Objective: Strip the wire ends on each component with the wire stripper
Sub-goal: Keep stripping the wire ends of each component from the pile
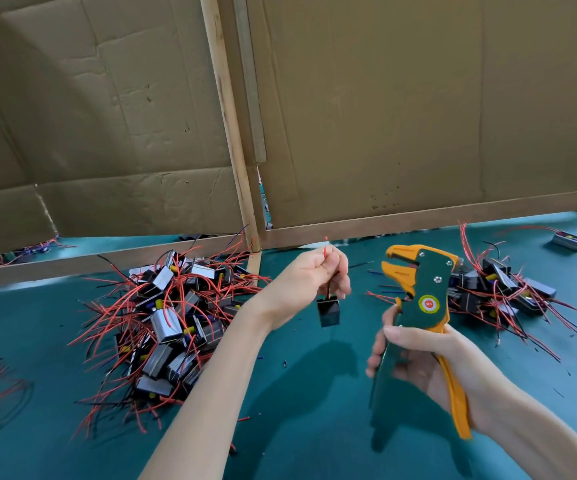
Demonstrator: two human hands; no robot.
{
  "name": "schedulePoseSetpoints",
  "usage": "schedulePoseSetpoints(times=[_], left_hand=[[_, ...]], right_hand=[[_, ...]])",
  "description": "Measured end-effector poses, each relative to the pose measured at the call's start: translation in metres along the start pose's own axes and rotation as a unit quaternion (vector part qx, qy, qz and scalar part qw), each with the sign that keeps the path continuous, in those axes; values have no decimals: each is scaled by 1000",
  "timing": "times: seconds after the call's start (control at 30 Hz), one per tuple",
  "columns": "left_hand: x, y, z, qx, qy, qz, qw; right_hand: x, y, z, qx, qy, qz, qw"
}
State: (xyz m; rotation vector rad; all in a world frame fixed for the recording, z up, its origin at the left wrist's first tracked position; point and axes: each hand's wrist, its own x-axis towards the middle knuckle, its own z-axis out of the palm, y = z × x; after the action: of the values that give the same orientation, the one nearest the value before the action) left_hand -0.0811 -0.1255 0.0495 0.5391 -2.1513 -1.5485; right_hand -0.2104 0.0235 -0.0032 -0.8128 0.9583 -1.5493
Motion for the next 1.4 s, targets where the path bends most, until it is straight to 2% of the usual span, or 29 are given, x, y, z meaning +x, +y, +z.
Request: schedulePoseSetpoints(times=[0.1, 0.2, 0.37, 0.47, 0.63, 0.9, 1.27, 1.4], left_hand=[[4, -4, -1, 45, 41, -4, 998], [4, -6, -3, 28, 63, -24, 997], [5, -5, -1, 29, 98, 1, 995], [4, -3, -1, 28, 87, -5, 996], [4, -2, -1, 100, 72, 10, 992], [4, 4, 5, 54, 69, 74, 993], [-2, 13, 11, 45, -2, 51, 998], [-4, 16, 10, 27, -16, 54, 998]], right_hand=[[7, 1, -10, 12, 3, -10, 1000], [10, 1, -17, 8, -6, -5, 1000], [9, 4, -18, -5, -24, 9, 1000], [9, 4, -17, -10, -32, 19, 999], [9, 3, -18, -12, -32, 18, 999], [9, 0, -12, -10, -39, 25, 999], [2, -3, -7, -43, -55, 19, 997], [-4, -3, -5, -69, -34, 26, 997]])
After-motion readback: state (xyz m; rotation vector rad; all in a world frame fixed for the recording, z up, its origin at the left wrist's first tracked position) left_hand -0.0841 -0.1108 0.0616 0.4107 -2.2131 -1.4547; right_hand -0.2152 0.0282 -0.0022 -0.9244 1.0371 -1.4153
